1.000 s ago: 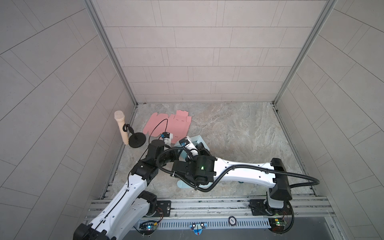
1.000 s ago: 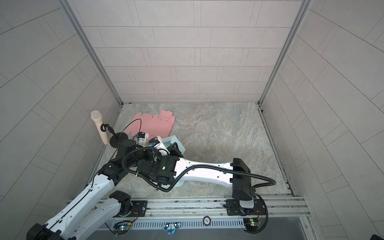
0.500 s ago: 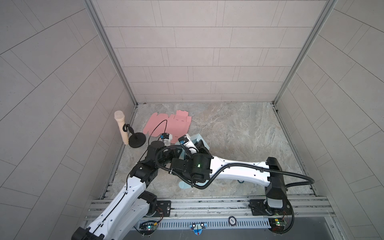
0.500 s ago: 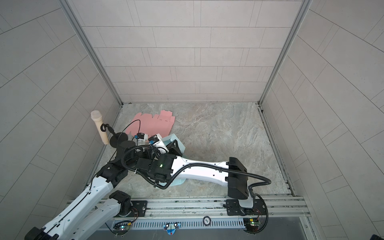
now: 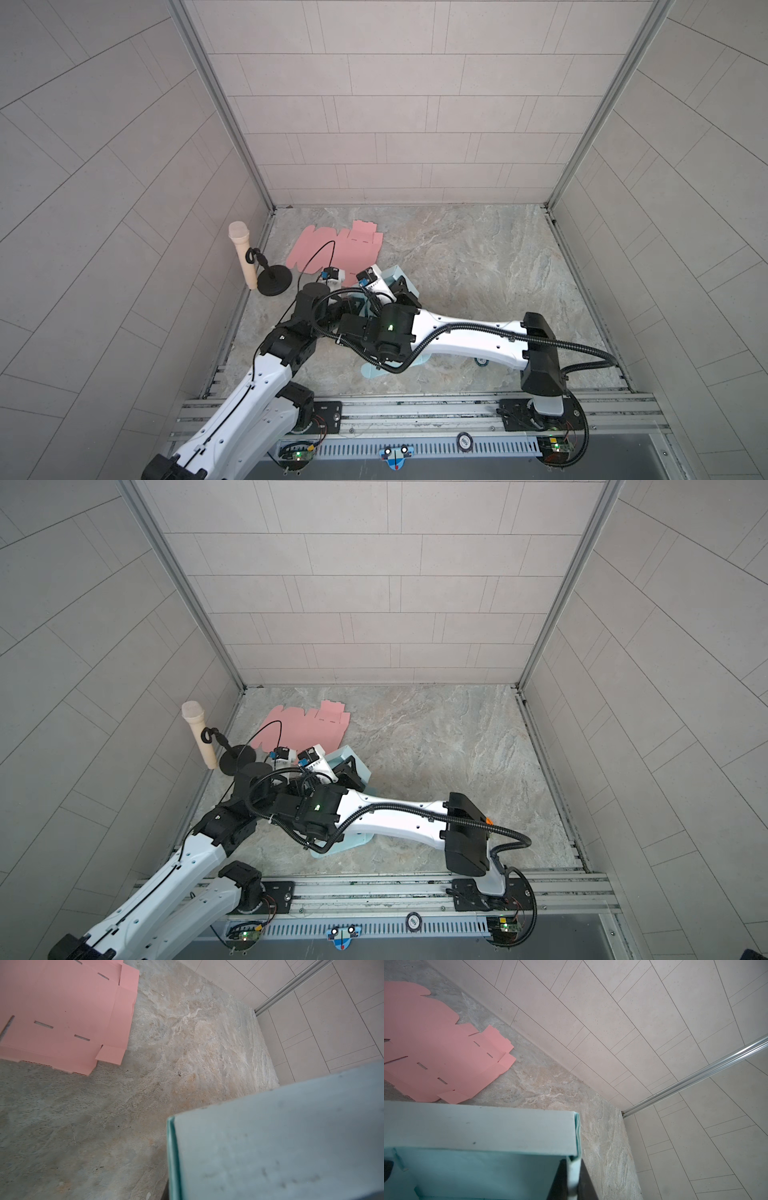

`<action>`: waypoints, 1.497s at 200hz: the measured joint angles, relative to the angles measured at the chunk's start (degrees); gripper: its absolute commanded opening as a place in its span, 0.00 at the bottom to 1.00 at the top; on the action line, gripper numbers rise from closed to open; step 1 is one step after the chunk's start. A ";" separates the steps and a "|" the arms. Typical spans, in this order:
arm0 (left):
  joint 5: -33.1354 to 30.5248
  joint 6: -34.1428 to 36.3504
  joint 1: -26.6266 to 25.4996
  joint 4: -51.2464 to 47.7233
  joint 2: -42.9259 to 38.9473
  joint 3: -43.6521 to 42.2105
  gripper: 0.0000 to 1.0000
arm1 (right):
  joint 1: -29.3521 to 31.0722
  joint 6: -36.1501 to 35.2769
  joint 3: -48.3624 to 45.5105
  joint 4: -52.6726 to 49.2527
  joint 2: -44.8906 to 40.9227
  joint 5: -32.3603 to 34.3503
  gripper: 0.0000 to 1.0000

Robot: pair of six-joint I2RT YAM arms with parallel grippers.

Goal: Fold the paper box

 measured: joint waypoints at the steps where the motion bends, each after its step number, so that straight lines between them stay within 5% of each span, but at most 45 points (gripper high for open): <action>1: -0.04 0.00 0.02 -0.04 0.00 0.00 0.02 | 0.00 0.02 0.04 -0.04 0.04 0.02 0.14; 34: -0.02 -0.11 -0.04 -0.22 0.00 0.00 0.02 | -0.07 1.36 1.57 -1.16 1.40 0.74 0.21; 109: 0.04 -0.15 -0.74 0.17 0.52 0.00 0.02 | -0.96 3.13 1.73 -2.12 1.51 1.68 0.07; 160: 0.46 -0.13 -1.40 0.59 0.74 0.02 0.02 | -1.20 4.61 1.60 -3.08 1.60 2.67 0.22; 232: 0.42 -0.13 -1.60 0.20 1.20 0.02 0.01 | -1.31 5.92 -0.55 -2.23 1.55 4.09 0.10; 299: 0.02 0.20 -1.86 0.35 1.09 0.02 0.01 | 0.42 5.60 -2.40 -0.22 0.46 3.76 0.38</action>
